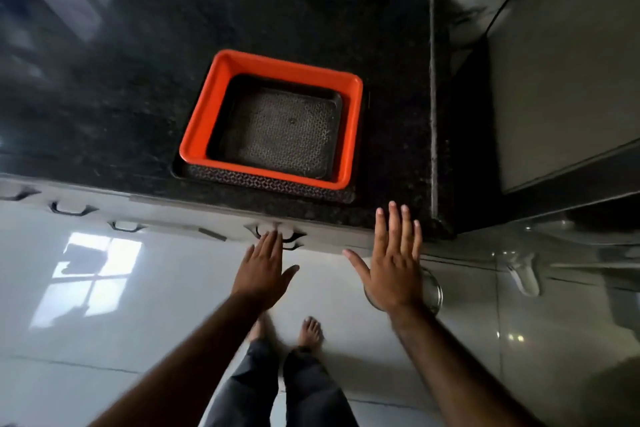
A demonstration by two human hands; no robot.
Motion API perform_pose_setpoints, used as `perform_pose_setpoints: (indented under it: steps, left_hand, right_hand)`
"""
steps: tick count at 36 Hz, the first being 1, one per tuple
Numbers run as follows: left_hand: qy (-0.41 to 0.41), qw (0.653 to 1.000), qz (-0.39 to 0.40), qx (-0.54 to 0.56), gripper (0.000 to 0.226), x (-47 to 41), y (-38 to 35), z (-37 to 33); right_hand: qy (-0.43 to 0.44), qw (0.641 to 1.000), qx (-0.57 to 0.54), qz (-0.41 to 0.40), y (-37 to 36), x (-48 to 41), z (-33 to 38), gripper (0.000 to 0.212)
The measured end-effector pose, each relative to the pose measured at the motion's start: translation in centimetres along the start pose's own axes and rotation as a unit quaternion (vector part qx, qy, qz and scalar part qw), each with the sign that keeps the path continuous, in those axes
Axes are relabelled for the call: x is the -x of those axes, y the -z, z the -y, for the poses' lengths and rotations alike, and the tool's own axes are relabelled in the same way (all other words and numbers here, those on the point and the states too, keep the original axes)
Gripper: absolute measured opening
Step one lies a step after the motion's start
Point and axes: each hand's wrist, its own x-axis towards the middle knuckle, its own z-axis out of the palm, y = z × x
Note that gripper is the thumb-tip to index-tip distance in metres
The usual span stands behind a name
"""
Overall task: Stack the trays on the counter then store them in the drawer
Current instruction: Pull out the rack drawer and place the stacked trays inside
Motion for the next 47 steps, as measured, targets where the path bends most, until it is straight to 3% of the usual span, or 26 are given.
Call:
perform_pose_setpoints:
  steps: [3,7,15,17,19,21,23,25,27,30,43,47]
  left_hand:
    - [0.022,0.996,0.053,-0.066,0.084,-2.0,-1.2,-0.5]
    - [0.025,0.994,0.033,-0.100,0.079,-2.5,-2.2,-0.2]
    - [0.014,0.996,0.087,-0.034,0.079,2.3,-2.5,0.4]
    - [0.009,0.999,0.024,0.039,0.069,4.8,-1.7,0.4]
    - [-0.031,0.989,-0.122,0.079,0.048,7.3,-0.5,0.7]
    - [-0.087,0.958,-0.260,0.079,0.034,9.1,0.9,1.5]
    - [-0.101,0.941,-0.318,0.052,0.036,9.9,2.1,3.0]
    - [-0.053,0.953,-0.297,-0.007,0.052,10.3,2.9,4.8]
    - [0.028,0.972,-0.224,-0.059,0.070,11.0,3.1,6.6]
    - [0.098,0.982,-0.147,-0.072,0.086,13.0,2.4,8.8]
    - [0.087,0.989,-0.062,-0.103,0.121,24.5,-1.5,10.4]
    - [0.079,0.988,-0.042,-0.124,0.116,26.1,-2.6,11.1]
  right_hand:
    - [-0.002,1.000,0.001,-0.019,-1.0,0.2,-0.1,0.098]
    - [-0.007,0.999,0.001,-0.049,-1.6,-0.1,-0.1,0.093]
    - [-0.081,0.995,-0.021,-0.059,-1.5,0.9,1.5,0.081]
    - [-0.098,0.993,-0.034,-0.052,-1.5,2.0,2.5,0.078]
    - [-0.109,0.992,-0.041,-0.045,-1.5,3.5,3.4,0.075]
    - [-0.113,0.992,-0.047,-0.032,-1.3,4.9,4.1,0.071]
    - [-0.111,0.993,-0.045,-0.009,-0.9,6.3,4.6,0.066]
    - [-0.115,0.992,-0.040,0.020,-0.3,7.9,5.1,0.062]
    - [-0.123,0.991,-0.042,0.044,0.2,9.6,5.5,0.062]
    - [-0.116,0.989,-0.049,0.080,0.7,12.1,5.7,0.065]
    - [-0.095,0.984,-0.043,0.147,4.0,24.0,7.5,0.073]
    - [-0.099,0.984,-0.042,0.139,4.8,26.0,8.1,0.071]
